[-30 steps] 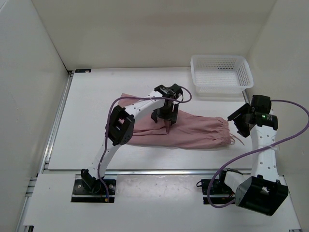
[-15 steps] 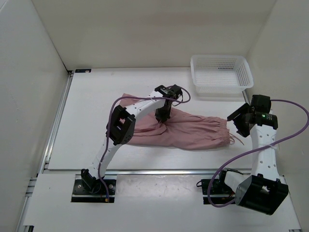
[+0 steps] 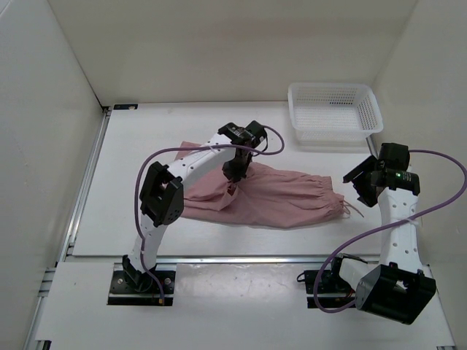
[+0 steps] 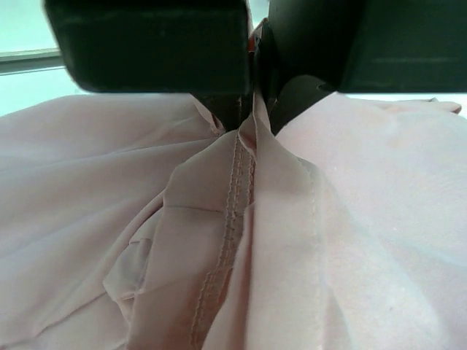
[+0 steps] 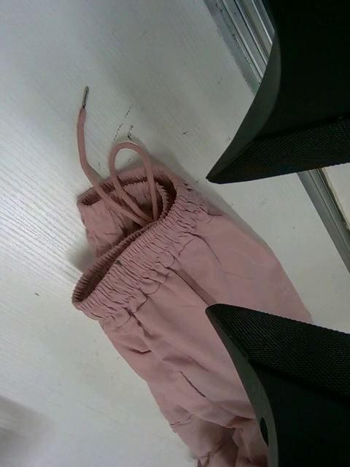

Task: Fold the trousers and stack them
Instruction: Fold the trousers

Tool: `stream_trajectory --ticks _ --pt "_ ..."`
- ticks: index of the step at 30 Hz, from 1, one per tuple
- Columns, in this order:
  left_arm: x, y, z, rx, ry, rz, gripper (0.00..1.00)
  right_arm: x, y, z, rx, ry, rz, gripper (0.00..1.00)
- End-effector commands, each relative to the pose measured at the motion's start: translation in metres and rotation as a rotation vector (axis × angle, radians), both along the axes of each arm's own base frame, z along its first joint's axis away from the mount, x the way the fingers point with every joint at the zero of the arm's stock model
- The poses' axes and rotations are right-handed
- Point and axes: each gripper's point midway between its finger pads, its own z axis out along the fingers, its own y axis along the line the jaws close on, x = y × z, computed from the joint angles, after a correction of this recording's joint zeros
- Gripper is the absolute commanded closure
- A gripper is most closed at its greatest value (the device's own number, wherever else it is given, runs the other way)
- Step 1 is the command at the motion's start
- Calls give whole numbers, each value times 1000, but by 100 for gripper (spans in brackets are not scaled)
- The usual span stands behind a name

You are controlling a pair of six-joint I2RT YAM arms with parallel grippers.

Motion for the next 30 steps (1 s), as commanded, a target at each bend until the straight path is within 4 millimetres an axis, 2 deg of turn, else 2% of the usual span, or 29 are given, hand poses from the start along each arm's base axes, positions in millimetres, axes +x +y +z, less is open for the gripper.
stream_trajectory --ticks 1,2,3,5,6,9,12,13,14,16,17,20,24,28,29,30 --pt "2 19 15 24 -29 -23 82 2 2 5 -11 -40 21 28" --pt "0 17 14 11 -17 -27 51 2 2 5 -11 -40 21 28" --pt "-1 13 9 0 -2 -31 33 2 2 5 -11 -40 21 28" --pt "3 8 13 -32 3 -29 5 1 3 2 -1 -33 26 28" --pt "2 3 9 -28 7 -40 0 1 4 2 -1 -33 26 28" --pt "4 3 9 -22 4 -29 1 1 4 4 -4 -42 26 28" --pt "7 7 25 -51 -24 -8 14 0 2 4 -16 -39 28 28" --pt "5 6 33 -73 -31 -12 24 -2 2 3 -19 -29 36 28" --pt "4 9 34 -78 -24 -5 26 -2 2 3 -19 -29 36 28" --pt "3 8 37 -94 -26 -8 23 -2 2 3 -19 -29 36 28" --pt "5 11 37 -91 -27 -8 10 -2 2 3 -19 -29 36 28" --pt "-3 3 24 -129 30 -26 1 -2 2 3 -19 -29 36 28" --pt "-12 -5 7 -168 83 -52 1 -2 2 3 -19 -29 36 28" --pt "-19 -6 -9 -147 121 -60 12 -2 2 3 -19 -29 36 28" --pt "-19 -6 -13 -141 128 -59 21 -2 2 3 -19 -29 36 28" --pt "-19 -6 -13 -141 128 -59 26 -2 2 3 -19 -29 36 28"
